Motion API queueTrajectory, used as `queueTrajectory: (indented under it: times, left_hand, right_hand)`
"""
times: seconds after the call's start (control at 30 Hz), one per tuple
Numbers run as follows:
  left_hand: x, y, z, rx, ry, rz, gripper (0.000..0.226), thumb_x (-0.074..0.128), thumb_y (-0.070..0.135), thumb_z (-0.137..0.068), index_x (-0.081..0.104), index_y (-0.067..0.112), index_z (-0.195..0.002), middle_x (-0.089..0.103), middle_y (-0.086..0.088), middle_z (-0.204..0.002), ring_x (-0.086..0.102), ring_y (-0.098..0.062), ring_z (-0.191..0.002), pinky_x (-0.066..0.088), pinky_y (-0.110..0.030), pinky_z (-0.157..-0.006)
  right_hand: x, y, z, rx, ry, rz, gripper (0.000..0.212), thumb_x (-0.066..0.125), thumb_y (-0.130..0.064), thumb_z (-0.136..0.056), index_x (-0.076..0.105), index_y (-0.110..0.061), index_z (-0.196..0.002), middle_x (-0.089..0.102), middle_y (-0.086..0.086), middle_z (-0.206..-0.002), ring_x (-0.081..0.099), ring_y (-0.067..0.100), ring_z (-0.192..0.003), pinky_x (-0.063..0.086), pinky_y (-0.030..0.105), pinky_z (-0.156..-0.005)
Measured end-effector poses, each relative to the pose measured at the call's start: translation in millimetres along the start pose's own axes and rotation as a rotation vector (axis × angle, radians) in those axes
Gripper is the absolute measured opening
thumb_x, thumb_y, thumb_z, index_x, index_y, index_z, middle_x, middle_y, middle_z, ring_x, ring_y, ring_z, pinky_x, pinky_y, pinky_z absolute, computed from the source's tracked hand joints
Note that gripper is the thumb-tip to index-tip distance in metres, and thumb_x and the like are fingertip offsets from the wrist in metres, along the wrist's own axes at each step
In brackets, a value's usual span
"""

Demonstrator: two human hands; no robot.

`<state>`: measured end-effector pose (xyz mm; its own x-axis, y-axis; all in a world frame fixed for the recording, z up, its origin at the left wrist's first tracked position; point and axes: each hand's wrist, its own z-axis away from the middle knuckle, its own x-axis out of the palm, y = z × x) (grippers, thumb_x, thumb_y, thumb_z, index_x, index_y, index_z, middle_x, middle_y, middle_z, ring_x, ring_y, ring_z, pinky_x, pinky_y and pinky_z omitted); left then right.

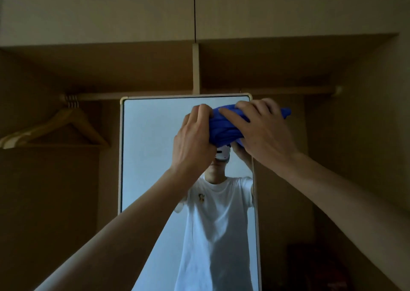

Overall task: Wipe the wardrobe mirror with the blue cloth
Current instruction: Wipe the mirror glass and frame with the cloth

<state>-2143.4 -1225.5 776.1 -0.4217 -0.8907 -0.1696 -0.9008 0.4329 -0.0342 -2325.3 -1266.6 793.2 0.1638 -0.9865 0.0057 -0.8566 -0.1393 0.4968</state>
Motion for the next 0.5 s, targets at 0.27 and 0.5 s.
queueTrajectory:
  times: [0.27, 0.5]
  left_hand:
    - [3, 1, -39, 0.002, 0.017, -0.003, 0.049, 0.07, -0.003, -0.077, 0.041, 0.014, -0.112, 0.057, -0.005, -0.108, 0.058, -0.026, -0.087, 0.049, -0.037, -0.063]
    - [12, -14, -45, 0.053, -0.001, -0.054, 0.07, 0.068, 0.001, -0.081, 0.047, 0.017, -0.145, 0.054, -0.003, -0.142, 0.058, -0.028, -0.121, 0.055, -0.043, -0.09]
  right_hand:
    - [10, 14, -27, 0.042, 0.026, -0.001, 0.065, 0.064, -0.037, -0.091, 0.039, -0.024, -0.149, 0.053, 0.015, -0.134, 0.051, 0.038, -0.117, 0.037, 0.05, -0.103]
    - [23, 12, -35, 0.06, 0.009, -0.014, 0.061, 0.059, -0.039, -0.094, 0.039, -0.025, -0.149, 0.053, 0.012, -0.134, 0.051, 0.035, -0.117, 0.036, 0.048, -0.104]
